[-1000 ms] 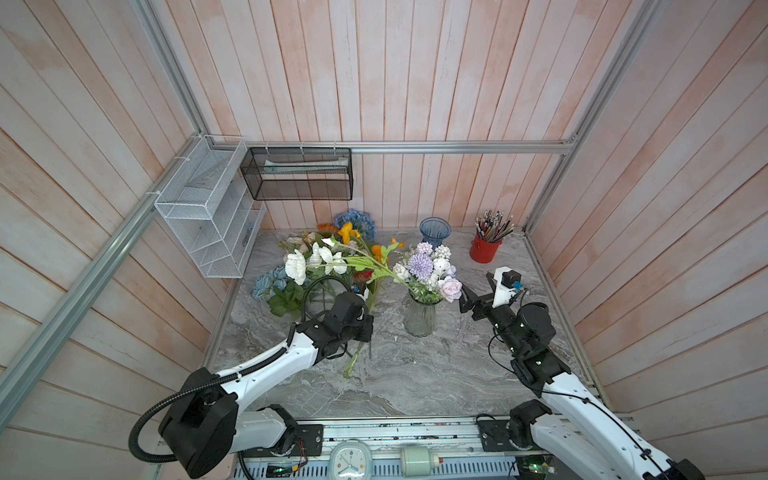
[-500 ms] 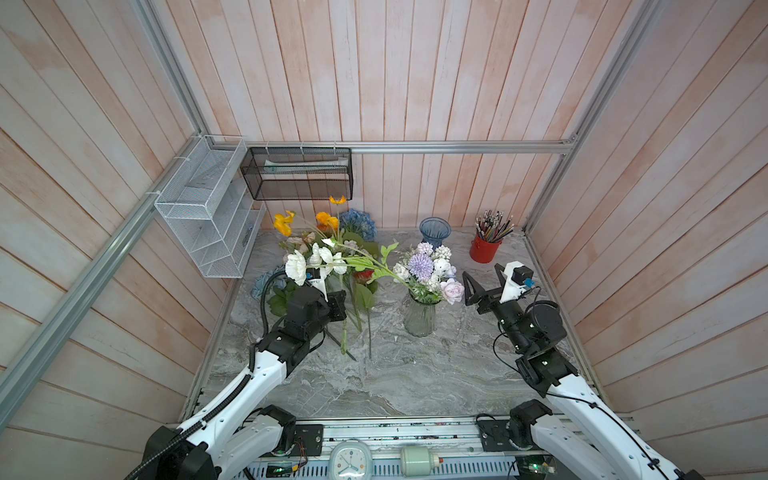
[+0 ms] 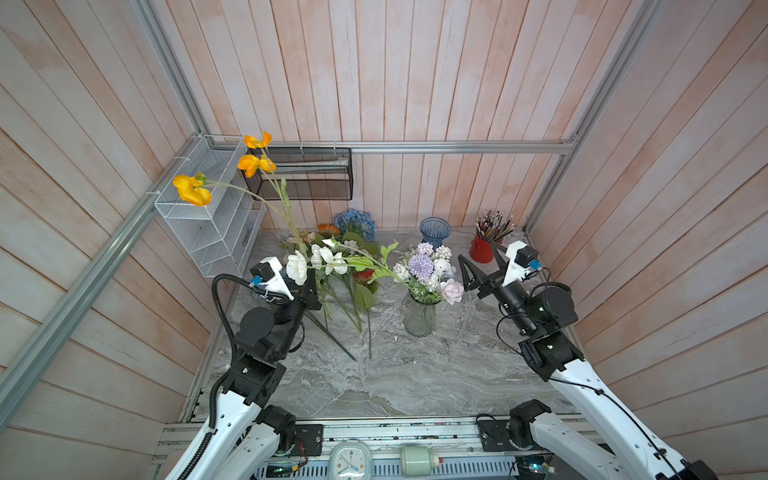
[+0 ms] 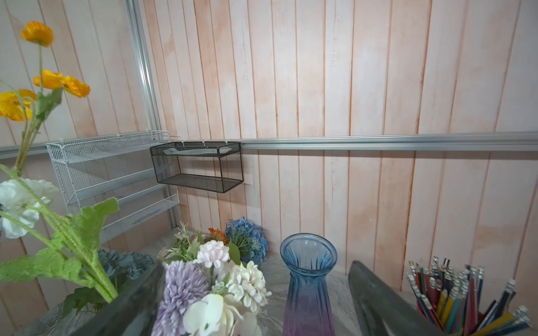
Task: Arrange the flowers into the vase
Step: 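Lift orange poppies upward with left gripper while right rises toward them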
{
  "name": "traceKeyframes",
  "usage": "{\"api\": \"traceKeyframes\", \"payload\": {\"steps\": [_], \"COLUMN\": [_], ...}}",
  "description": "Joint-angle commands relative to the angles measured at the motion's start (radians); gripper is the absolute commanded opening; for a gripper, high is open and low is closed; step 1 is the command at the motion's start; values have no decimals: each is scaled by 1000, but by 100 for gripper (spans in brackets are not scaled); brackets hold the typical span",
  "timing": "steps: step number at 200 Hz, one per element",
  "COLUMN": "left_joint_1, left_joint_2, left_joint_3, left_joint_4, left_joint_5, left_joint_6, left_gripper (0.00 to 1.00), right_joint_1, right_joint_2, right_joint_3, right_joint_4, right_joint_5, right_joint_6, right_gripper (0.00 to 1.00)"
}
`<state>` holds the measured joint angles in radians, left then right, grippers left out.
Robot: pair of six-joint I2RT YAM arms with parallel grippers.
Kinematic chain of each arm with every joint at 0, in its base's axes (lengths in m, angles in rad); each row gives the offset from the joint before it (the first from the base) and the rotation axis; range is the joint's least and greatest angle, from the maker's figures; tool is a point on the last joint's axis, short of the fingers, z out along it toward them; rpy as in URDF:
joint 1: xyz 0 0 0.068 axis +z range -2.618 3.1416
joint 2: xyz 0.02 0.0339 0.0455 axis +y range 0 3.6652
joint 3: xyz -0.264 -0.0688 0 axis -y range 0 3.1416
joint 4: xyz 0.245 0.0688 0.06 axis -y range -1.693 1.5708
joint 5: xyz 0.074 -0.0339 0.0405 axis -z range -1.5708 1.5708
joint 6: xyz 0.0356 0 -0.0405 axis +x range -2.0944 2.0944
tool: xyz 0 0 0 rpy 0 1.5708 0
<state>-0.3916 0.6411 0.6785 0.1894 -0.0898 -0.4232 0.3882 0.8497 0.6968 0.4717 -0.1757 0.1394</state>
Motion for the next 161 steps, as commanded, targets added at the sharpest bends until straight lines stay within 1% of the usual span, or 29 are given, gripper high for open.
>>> {"api": "traceKeyframes", "payload": {"steps": [1, 30, 43, 64, 81, 94, 109, 133, 161], "left_joint_1": [3, -9, -16, -42, -93, -136, -165, -170, -168], "left_joint_2": [-26, -37, -28, 37, 110, 167, 217, 271, 298], "left_joint_3": [71, 105, 111, 152, 196, 232, 258, 277, 302], "left_joint_4": [124, 173, 217, 250, 242, 202, 173, 157, 106], "left_joint_5": [94, 228, 318, 460, 549, 559, 557, 564, 560], "left_joint_6": [39, 24, 29, 24, 55, 99, 133, 152, 189], "left_gripper": [0, 0, 0, 0, 0, 0, 0, 0, 0], "right_joint_1": [0, 5, 9, 15, 21, 27, 34, 51, 90], "right_joint_2": [16, 17, 21, 31, 42, 55, 81, 162, 280], "right_joint_3": [36, 32, 35, 50, 81, 112, 163, 295, 451], "right_joint_4": [22, 45, 48, 60, 61, 72, 85, 94, 114], "right_joint_5": [-90, -128, -138, -167, -203, -227, -261, -336, -433], "right_joint_6": [36, 51, 54, 66, 74, 75, 72, 68, 79], "right_gripper": [98, 98, 98, 98, 98, 97, 98, 97, 97]}}
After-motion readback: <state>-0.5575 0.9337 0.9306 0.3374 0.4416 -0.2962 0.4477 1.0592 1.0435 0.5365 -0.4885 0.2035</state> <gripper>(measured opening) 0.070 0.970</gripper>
